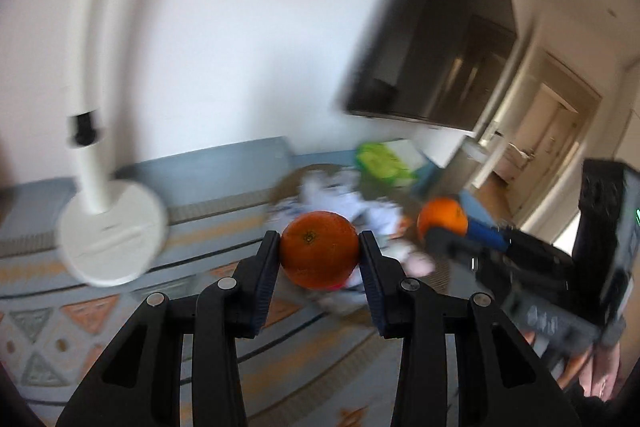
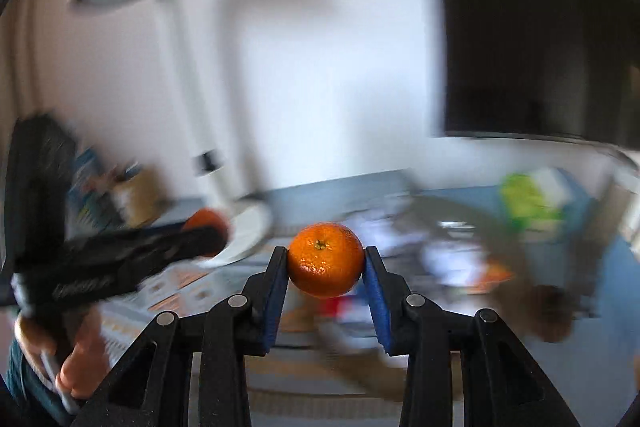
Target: Organize objects
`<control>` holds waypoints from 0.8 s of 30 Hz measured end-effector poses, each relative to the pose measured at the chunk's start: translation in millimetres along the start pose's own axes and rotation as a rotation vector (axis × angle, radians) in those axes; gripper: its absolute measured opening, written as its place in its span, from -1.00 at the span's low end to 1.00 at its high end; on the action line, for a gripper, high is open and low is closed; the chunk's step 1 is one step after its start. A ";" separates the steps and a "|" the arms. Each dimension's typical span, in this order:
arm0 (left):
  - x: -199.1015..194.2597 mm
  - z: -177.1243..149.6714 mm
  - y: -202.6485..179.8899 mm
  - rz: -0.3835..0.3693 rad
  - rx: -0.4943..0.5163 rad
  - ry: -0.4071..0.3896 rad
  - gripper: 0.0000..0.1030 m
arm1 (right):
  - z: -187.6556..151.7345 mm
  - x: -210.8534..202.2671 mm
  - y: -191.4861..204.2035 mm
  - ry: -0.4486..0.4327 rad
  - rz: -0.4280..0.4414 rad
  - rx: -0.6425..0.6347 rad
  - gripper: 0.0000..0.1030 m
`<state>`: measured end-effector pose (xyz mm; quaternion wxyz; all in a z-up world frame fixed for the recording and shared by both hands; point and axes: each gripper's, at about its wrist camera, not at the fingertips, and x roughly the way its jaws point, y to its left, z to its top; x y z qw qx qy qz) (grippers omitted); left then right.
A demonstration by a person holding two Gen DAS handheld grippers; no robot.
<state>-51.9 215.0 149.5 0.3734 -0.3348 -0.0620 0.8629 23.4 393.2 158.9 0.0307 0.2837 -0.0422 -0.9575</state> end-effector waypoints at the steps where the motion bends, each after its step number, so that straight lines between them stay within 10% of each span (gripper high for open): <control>1: 10.4 0.3 -10.9 -0.016 0.010 0.009 -0.30 | 2.8 -4.7 -23.3 -0.004 -0.029 0.039 -0.29; 9: 73.9 -22.4 -61.3 -0.013 0.057 0.083 -0.25 | -2.2 9.2 -91.0 0.068 -0.095 0.145 -0.28; 12: 75.8 -26.2 -63.6 0.013 0.052 0.080 0.30 | -10.9 20.7 -111.0 0.117 -0.067 0.183 0.20; 24: -27.1 -56.1 -3.7 0.193 0.012 -0.025 0.36 | -46.3 2.4 -64.5 0.121 0.054 0.223 0.24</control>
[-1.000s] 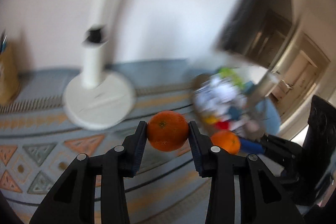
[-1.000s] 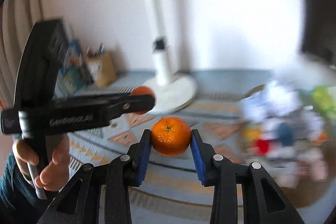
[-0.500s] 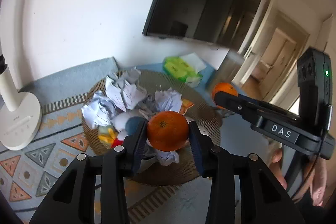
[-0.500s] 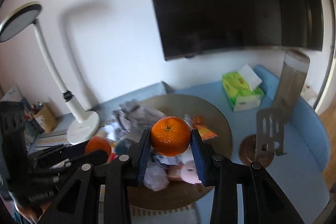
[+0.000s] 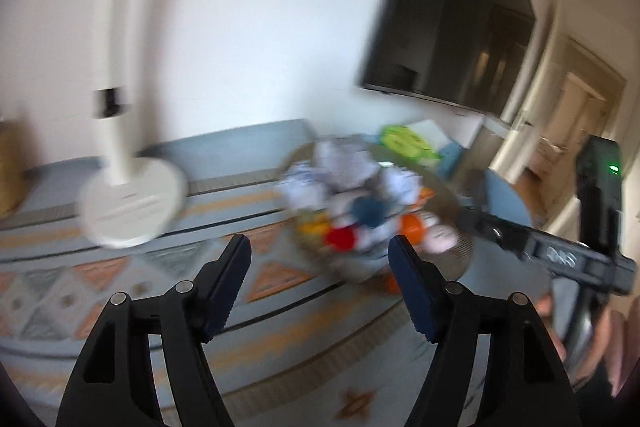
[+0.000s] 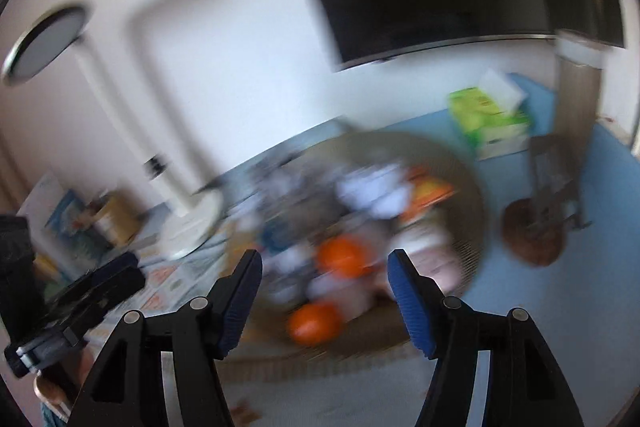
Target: Organize objects
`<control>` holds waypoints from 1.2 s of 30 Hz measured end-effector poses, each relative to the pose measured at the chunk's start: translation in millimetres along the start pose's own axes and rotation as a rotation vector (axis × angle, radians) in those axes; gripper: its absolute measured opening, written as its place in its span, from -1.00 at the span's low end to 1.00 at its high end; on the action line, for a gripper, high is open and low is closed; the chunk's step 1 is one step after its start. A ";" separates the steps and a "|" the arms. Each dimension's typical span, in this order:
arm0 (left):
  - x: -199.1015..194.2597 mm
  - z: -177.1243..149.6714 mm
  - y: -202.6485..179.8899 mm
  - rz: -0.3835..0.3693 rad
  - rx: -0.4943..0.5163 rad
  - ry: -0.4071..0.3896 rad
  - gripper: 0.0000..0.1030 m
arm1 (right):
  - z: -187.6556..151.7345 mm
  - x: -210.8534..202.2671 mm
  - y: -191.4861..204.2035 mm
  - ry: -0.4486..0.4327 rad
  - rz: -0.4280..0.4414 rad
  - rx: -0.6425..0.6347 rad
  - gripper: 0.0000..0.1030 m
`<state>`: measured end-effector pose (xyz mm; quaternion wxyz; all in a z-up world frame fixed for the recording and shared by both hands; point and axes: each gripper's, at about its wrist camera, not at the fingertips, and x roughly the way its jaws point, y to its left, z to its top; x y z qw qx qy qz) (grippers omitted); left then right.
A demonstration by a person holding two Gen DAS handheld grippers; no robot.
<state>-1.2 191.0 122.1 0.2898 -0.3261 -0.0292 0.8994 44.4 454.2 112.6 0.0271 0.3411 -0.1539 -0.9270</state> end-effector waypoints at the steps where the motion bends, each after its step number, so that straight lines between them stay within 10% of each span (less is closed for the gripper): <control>1: -9.9 -6.2 9.6 0.031 -0.008 -0.005 0.38 | -10.1 3.1 19.0 0.019 0.020 -0.032 0.24; 12: -75.7 -79.4 117.0 0.467 -0.109 0.045 0.84 | -90.1 59.3 169.8 0.168 0.095 -0.320 0.24; 26: -35.9 -112.4 177.1 0.685 -0.170 0.174 0.85 | -103.4 141.1 179.9 0.257 -0.080 -0.360 0.24; 36: -31.4 -117.0 199.1 0.639 -0.302 0.236 1.00 | -101.4 158.0 173.5 0.274 -0.136 -0.330 0.71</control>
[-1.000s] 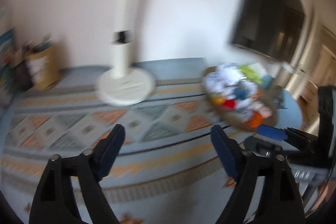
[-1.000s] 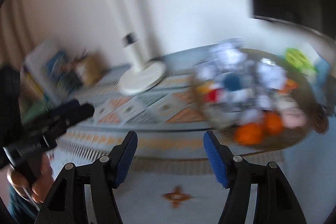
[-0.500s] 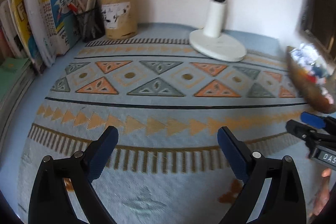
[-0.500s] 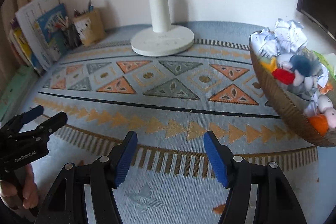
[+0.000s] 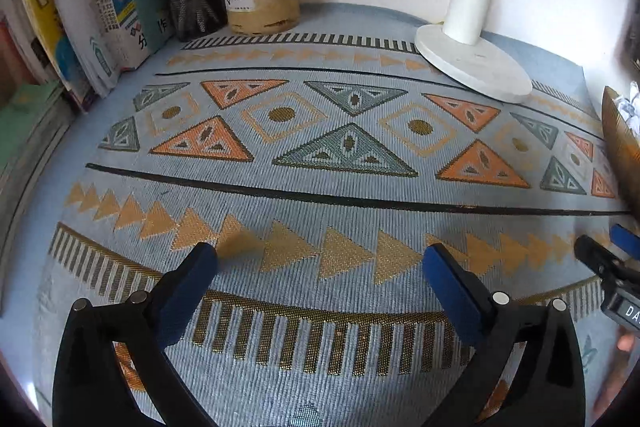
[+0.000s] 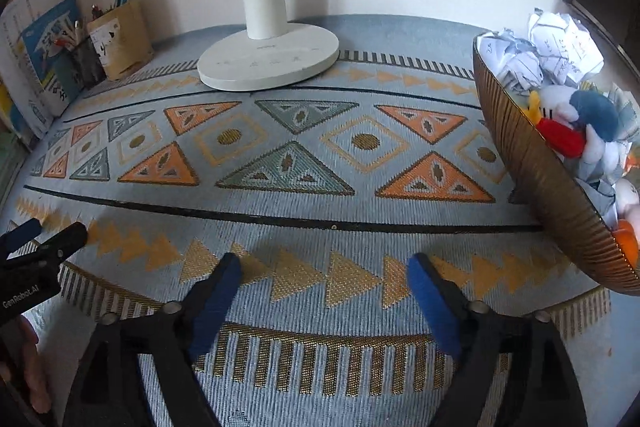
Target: Organize objects
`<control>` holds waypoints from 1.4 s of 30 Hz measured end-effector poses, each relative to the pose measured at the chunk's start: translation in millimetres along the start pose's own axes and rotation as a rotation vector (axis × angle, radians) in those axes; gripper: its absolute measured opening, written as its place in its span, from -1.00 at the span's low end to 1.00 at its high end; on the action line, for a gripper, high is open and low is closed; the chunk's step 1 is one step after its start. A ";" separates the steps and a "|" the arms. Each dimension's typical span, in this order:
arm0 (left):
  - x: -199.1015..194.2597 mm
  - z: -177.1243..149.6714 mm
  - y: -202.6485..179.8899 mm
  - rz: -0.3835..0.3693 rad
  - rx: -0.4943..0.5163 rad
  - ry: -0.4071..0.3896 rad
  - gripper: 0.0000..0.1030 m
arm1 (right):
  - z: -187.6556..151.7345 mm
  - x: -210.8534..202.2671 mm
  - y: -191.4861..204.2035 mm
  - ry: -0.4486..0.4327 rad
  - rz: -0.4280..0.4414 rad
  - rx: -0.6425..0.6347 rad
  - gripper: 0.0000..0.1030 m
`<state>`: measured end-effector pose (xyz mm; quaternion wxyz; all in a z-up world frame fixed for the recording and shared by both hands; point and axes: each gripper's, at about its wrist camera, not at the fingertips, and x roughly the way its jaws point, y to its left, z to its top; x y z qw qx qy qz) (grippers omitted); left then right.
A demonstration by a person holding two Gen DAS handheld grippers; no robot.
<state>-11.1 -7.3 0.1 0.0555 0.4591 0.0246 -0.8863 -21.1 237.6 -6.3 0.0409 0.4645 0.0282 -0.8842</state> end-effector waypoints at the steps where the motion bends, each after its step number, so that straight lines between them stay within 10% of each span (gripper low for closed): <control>1: 1.0 0.4 1.2 -0.001 0.001 0.000 1.00 | 0.3 0.6 -1.6 0.002 -0.006 0.008 0.73; 6: -0.9 -1.3 3.8 -0.003 0.000 -0.001 1.00 | -1.3 2.5 -4.6 0.020 -0.001 0.020 1.00; 42: 4.4 5.8 1.9 0.000 -0.008 -0.007 1.00 | -5.0 1.1 -7.3 -0.030 -0.023 0.030 1.00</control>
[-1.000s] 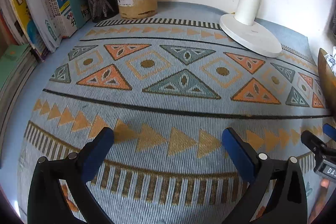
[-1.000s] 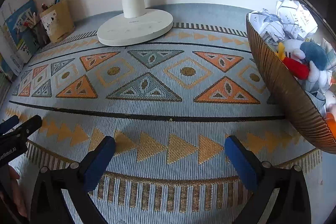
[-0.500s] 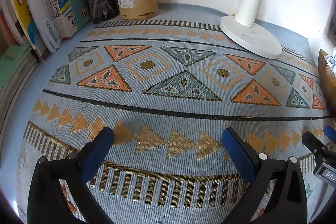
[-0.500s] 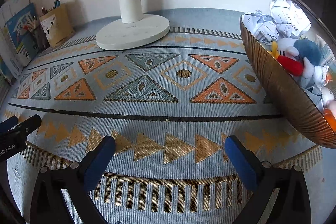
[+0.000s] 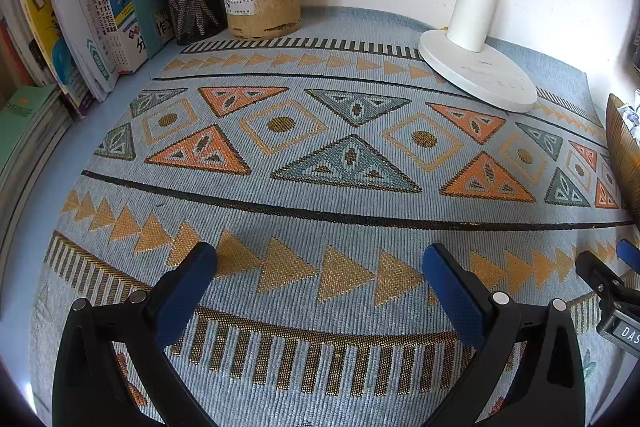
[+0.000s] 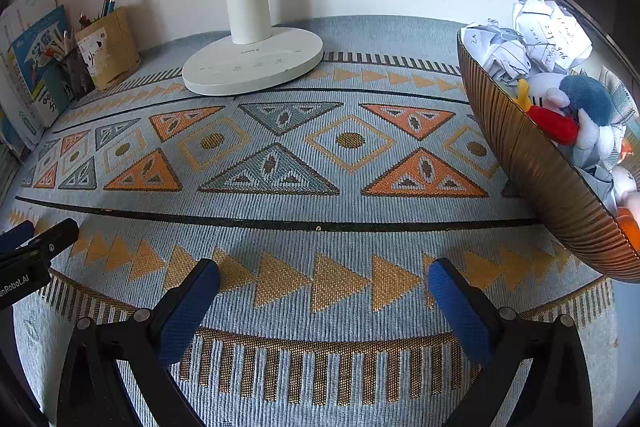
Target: Organize objects
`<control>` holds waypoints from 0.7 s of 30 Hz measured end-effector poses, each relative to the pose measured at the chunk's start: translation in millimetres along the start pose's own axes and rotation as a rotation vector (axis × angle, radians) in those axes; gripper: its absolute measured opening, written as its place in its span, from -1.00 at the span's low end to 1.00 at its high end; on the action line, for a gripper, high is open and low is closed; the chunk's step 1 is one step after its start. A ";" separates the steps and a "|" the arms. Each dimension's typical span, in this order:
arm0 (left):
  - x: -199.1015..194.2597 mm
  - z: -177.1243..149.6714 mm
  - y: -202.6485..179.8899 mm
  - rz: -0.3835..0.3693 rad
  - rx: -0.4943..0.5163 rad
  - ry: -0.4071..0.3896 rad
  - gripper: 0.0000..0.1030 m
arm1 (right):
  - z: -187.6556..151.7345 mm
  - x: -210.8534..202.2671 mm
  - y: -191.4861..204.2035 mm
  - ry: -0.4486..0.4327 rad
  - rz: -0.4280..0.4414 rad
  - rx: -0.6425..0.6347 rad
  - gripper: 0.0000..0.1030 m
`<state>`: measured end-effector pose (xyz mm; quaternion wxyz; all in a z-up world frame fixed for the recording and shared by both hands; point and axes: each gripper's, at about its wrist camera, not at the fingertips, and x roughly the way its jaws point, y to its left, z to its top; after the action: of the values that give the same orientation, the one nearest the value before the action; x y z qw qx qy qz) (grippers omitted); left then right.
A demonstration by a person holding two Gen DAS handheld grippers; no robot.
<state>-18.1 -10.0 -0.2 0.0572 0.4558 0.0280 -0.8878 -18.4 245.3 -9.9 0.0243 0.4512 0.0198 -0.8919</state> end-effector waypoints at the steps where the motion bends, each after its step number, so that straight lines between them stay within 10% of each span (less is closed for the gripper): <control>1: 0.1 -0.3 -0.1 0.000 0.000 0.000 1.00 | 0.1 0.4 0.6 0.000 0.000 0.000 1.00; 21: 1.3 -2.7 -1.1 0.000 -0.001 -0.003 1.00 | 0.2 0.0 0.0 0.000 0.000 -0.001 1.00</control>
<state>-16.8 -8.8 -2.8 0.0577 0.4543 0.0283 -0.8886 -18.6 245.3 -9.8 0.0247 0.4514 0.0202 -0.8918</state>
